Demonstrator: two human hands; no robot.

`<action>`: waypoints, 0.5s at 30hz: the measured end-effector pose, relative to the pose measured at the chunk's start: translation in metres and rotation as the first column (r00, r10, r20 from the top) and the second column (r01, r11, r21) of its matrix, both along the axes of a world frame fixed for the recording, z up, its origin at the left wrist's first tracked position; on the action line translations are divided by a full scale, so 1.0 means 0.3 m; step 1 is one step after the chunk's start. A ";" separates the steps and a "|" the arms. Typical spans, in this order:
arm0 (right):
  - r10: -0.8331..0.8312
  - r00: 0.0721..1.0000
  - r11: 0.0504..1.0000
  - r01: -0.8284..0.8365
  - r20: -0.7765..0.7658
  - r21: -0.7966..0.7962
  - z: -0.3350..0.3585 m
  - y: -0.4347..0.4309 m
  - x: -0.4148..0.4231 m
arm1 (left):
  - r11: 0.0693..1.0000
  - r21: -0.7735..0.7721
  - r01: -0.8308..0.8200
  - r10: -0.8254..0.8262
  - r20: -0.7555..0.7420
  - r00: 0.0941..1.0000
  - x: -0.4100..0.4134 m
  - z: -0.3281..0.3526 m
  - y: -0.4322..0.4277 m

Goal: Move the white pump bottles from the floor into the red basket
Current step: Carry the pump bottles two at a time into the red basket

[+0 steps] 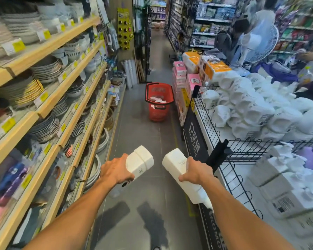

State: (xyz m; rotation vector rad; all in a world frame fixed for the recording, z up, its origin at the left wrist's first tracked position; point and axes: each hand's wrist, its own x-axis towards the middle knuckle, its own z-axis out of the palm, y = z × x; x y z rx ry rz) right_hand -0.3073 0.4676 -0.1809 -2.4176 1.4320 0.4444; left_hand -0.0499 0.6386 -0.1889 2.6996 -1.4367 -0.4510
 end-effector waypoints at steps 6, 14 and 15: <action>0.023 1.000 1.000 -0.023 -0.005 0.003 0.003 -0.197 0.065 | 1.000 0.018 -0.007 0.007 0.008 1.000 0.073 0.002 -0.176; 0.033 0.999 0.999 -0.033 0.015 0.010 0.006 -0.398 0.217 | 1.000 0.030 -0.003 0.002 0.027 1.000 0.218 0.000 -0.379; 0.029 0.999 1.000 -0.029 0.015 0.012 0.004 -0.422 0.241 | 1.000 0.030 -0.004 0.004 0.022 1.000 0.242 0.000 -0.406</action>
